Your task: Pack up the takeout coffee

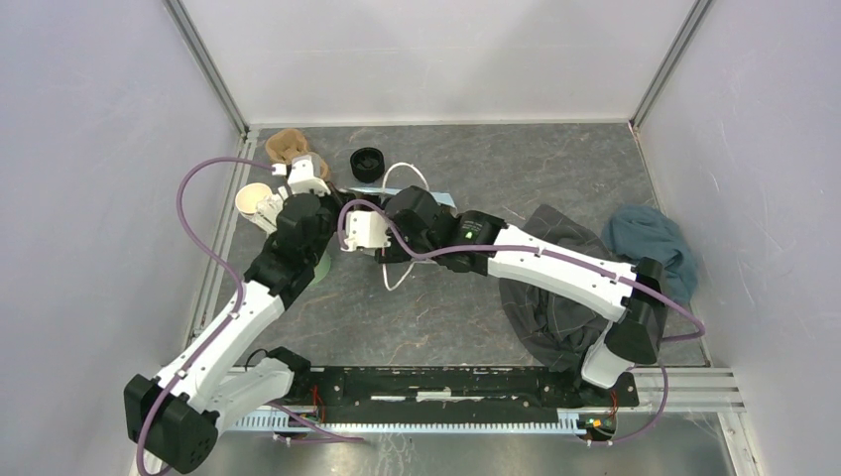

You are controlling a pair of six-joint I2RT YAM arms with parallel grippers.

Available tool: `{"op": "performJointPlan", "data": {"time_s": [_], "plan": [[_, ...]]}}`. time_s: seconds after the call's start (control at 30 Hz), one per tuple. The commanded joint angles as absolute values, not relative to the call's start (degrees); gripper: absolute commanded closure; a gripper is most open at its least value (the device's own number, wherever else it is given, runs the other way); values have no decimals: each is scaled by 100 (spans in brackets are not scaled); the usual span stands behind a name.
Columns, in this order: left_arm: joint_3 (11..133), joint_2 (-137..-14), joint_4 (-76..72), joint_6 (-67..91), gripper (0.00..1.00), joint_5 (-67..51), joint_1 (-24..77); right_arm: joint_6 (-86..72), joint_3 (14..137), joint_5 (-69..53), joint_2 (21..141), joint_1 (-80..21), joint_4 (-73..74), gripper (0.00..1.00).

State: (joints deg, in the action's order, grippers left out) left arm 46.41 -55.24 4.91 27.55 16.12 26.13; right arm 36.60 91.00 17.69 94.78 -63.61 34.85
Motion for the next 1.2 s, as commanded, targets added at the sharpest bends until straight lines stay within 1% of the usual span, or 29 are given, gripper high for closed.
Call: {"op": "performJointPlan", "data": {"time_s": [0.0,0.23,0.57,0.77,0.97,1.17], "plan": [[4263,-5077,-526,2624,98,1620,2626,4189,8865,1572,9326,-6088,2874,100],[4053,-4866,-580,2610,98,1516,2629,4733,8825,1659,9297,-5977,3201,100],[3591,-4693,-809,2579,98,1200,2627,5786,8816,1017,9461,-5909,3197,100],[3417,-4647,-887,2506,98,1095,2628,5853,8642,618,9471,-5864,3293,100],[3321,-4578,-867,2433,98,1040,2628,5954,8098,894,9304,-5724,3068,100],[3329,-4545,-751,2267,98,1019,2722,5836,8080,993,9101,-5625,3067,100]]}}
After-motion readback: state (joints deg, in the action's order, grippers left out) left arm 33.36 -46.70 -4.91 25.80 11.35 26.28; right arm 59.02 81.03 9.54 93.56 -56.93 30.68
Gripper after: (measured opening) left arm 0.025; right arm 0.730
